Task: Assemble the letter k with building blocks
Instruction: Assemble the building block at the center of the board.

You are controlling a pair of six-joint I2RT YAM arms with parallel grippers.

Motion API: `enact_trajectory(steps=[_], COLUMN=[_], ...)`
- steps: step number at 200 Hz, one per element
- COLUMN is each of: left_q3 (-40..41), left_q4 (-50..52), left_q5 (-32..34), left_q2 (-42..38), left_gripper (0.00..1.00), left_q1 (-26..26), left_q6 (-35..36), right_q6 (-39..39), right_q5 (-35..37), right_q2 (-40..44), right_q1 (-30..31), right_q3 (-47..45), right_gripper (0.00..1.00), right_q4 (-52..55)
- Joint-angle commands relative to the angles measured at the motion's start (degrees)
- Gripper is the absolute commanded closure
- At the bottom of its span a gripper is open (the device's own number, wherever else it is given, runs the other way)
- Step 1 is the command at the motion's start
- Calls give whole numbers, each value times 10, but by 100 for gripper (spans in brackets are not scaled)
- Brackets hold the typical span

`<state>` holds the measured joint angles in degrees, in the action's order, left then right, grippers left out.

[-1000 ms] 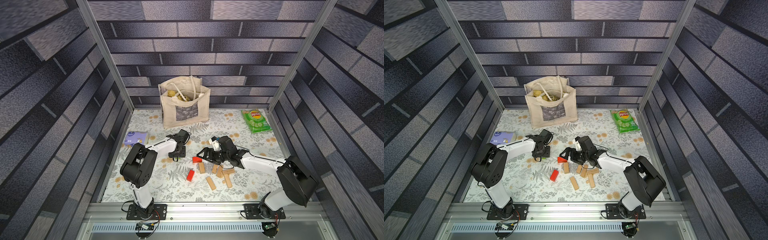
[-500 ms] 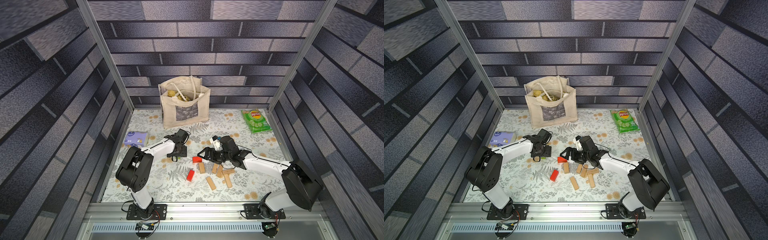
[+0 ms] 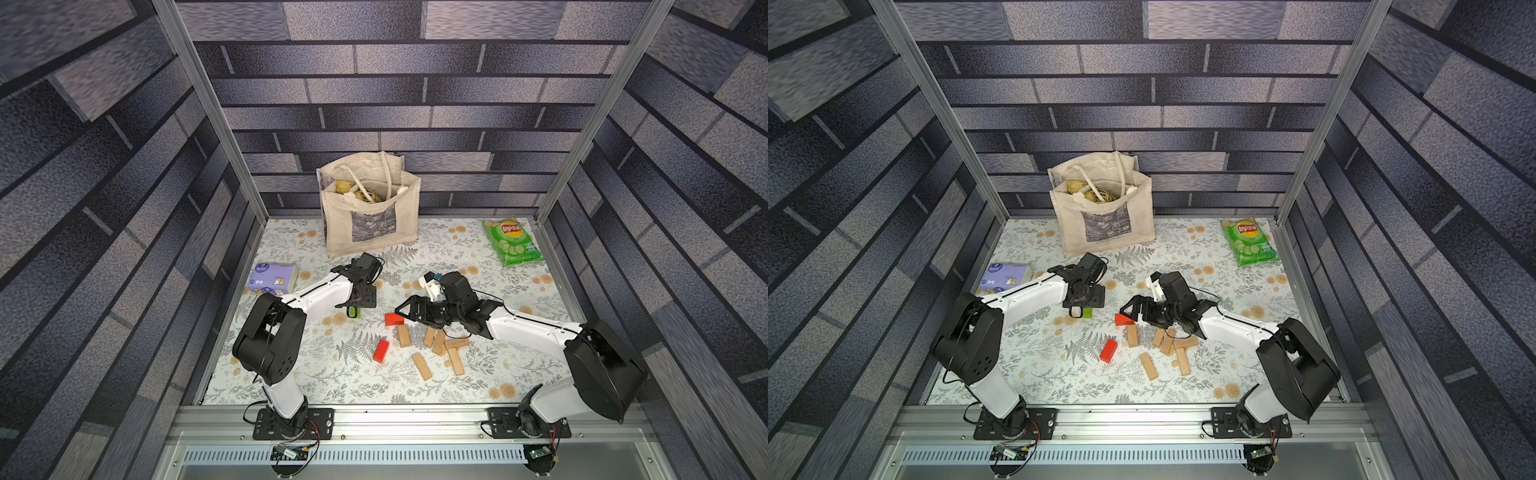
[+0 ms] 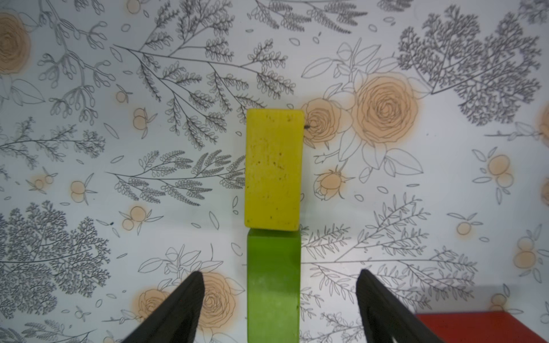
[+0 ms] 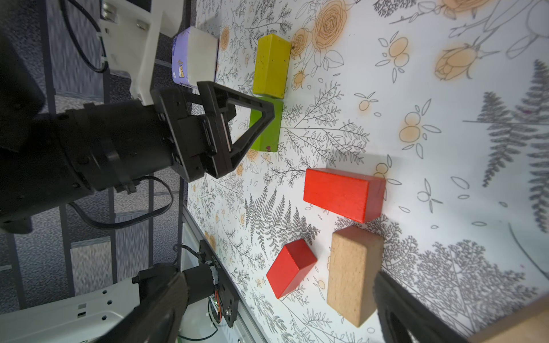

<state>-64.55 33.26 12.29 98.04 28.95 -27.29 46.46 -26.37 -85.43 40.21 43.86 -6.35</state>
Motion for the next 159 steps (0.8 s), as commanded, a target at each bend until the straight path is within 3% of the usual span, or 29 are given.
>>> enact_trajectory(steps=[1,93,159], left_q3=[-2,35,55], left_q4=[18,2,-3], left_q5=[20,13,16], left_q2=[0,-22,-55], left_gripper=[18,19,18], left_q1=[-2,-3,4], left_q6=[-7,-22,0], right_q6=[-6,-13,-16], right_q5=[-10,-40,-30], right_q2=[-11,-48,-30], right_q1=[-4,-5,-5], right_q3=[-3,25,16], right_gripper=[0,0,0], right_q4=[-8,-6,6])
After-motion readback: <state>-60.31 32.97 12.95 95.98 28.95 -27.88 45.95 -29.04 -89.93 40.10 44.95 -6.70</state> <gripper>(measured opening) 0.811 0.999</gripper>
